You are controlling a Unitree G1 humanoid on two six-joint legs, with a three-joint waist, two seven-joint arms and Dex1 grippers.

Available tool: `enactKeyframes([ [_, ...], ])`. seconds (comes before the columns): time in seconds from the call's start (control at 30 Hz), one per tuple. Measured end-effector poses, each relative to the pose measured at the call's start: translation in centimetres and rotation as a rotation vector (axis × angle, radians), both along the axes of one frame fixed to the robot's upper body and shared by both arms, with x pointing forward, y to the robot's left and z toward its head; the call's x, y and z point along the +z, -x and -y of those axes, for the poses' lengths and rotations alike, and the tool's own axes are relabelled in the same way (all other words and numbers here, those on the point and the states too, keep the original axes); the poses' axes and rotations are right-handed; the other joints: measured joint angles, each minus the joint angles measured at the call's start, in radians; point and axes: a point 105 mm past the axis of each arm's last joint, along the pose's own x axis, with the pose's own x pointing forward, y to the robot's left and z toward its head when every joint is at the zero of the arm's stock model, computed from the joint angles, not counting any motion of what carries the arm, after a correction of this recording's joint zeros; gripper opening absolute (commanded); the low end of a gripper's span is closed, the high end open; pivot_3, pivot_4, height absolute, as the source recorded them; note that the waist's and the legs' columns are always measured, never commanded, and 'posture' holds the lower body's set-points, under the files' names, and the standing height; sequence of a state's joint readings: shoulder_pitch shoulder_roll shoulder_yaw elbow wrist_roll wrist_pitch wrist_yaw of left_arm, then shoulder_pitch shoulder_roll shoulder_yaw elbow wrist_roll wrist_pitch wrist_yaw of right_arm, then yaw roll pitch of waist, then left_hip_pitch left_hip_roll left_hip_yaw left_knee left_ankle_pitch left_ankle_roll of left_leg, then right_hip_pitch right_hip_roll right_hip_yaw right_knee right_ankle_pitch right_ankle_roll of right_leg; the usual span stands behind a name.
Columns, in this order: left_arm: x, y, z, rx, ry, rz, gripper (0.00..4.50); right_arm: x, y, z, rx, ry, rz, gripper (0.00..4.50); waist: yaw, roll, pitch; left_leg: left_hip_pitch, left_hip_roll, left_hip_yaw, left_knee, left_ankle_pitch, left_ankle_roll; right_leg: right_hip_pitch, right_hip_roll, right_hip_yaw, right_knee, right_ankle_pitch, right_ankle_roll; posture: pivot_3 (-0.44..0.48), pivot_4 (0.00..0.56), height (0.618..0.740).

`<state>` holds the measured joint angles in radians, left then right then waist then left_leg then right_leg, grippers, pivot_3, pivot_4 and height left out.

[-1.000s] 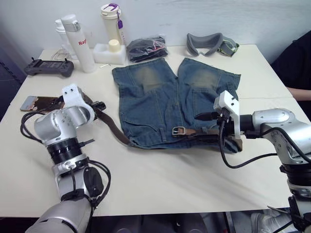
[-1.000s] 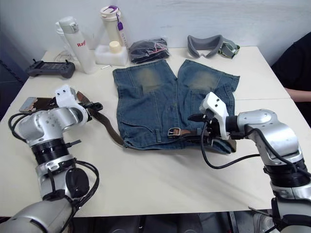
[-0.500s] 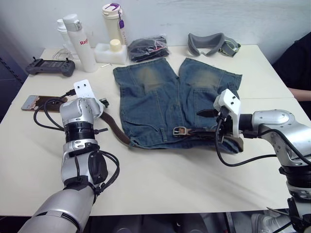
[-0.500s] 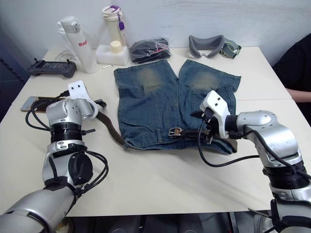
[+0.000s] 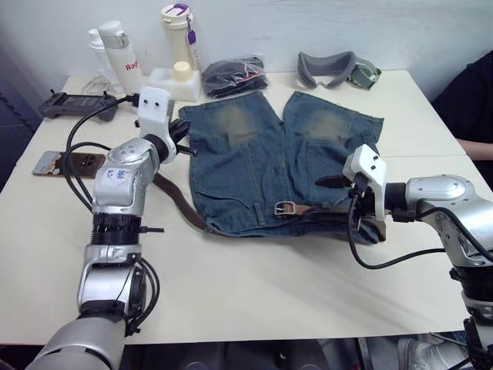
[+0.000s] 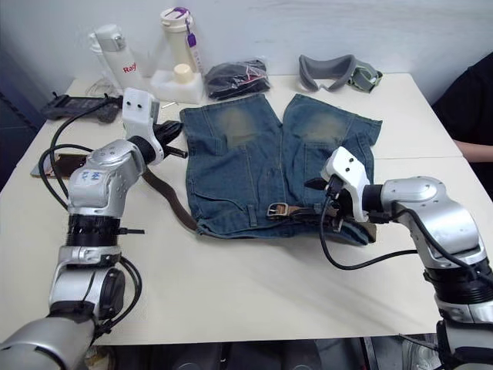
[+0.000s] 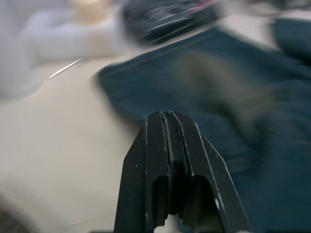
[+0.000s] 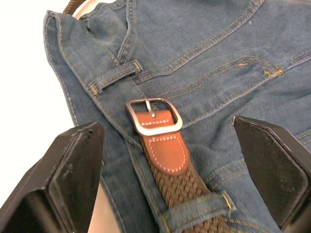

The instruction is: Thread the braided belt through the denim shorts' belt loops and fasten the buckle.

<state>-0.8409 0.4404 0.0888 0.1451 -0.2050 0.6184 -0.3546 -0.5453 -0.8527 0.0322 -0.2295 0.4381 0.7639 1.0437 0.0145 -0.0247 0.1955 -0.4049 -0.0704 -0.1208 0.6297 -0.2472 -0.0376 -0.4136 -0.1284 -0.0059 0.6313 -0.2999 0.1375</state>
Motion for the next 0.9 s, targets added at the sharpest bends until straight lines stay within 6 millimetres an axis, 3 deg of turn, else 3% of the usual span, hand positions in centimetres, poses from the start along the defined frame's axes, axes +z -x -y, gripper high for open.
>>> enactKeyframes([
  [0.1, 1.7, 1.0, -0.1, -0.058, -0.017, 0.072, 0.04, 0.2, 0.0, 0.1, -0.002, 0.001, 0.005, 4.5, -0.004, 0.0, 0.0, 0.0, 0.001, 0.0, 0.0, 0.0, 0.0, 0.0, 0.001, 0.0, 0.0, 0.001, -0.001, 0.0, 0.15, 0.74],
  [0.23, 0.9, 0.4, -3.6, 0.113, 0.102, -0.028, 0.04, 0.3, 0.0, 0.1, 0.002, 0.001, 0.017, 4.5, -0.008, 0.0, 0.0, 0.001, 0.001, 0.0, 0.0, 0.0, 0.001, 0.0, 0.001, 0.0, 0.0, 0.001, -0.001, 0.0, 0.15, 0.74],
  [0.37, -2.8, -0.5, -6.6, 0.362, 0.293, -0.224, 1.42, 0.7, -0.4, -0.1, 0.0, 0.0, 0.035, 4.5, -0.008, 0.0, 0.0, 0.0, 0.001, -0.001, 0.001, 0.0, 0.001, 0.001, 0.001, 0.0, 0.0, 0.001, 0.0, 0.0, 0.15, 0.74],
  [0.47, -5.2, -1.0, -5.8, 0.475, 0.389, -0.332, 2.76, 0.6, -0.8, -0.5, -0.003, -0.02, 0.034, 4.5, 0.002, -0.001, 0.001, 0.0, 0.001, -0.001, 0.002, 0.0, 0.001, 0.001, 0.001, 0.0, -0.001, 0.002, 0.001, 0.0, 0.15, 0.74],
  [0.6, -5.8, -1.9, -4.3, 0.56, 0.417, -0.379, 4.48, 0.3, -0.8, -1.0, 0.006, -0.022, 0.028, 4.5, 0.012, -0.002, 0.001, -0.001, 0.0, 0.0, 0.002, 0.0, 0.001, 0.001, 0.001, 0.0, -0.002, 0.003, 0.002, 0.0, 0.15, 0.74],
  [0.7, -5.9, -2.4, -4.3, 0.63, 0.433, -0.389, 4.48, 0.4, -0.9, -1.0, 0.0, -0.021, 0.033, 4.5, 0.01, -0.002, 0.001, -0.001, 0.0, 0.0, 0.002, 0.0, 0.001, 0.001, 0.001, 0.001, -0.002, 0.003, 0.002, 0.0, 0.15, 0.74],
  [0.9, -7.3, -2.7, -6.3, 0.858, 0.407, -0.418, 4.48, 0.3, -1.0, -0.9, -0.018, -0.019, 0.038, 4.5, 0.007, -0.002, 0.001, 0.0, 0.0, 0.002, 0.001, 0.0, 0.001, 0.0, 0.001, 0.002, -0.002, 0.003, 0.002, 0.0, 0.15, 0.74],
])
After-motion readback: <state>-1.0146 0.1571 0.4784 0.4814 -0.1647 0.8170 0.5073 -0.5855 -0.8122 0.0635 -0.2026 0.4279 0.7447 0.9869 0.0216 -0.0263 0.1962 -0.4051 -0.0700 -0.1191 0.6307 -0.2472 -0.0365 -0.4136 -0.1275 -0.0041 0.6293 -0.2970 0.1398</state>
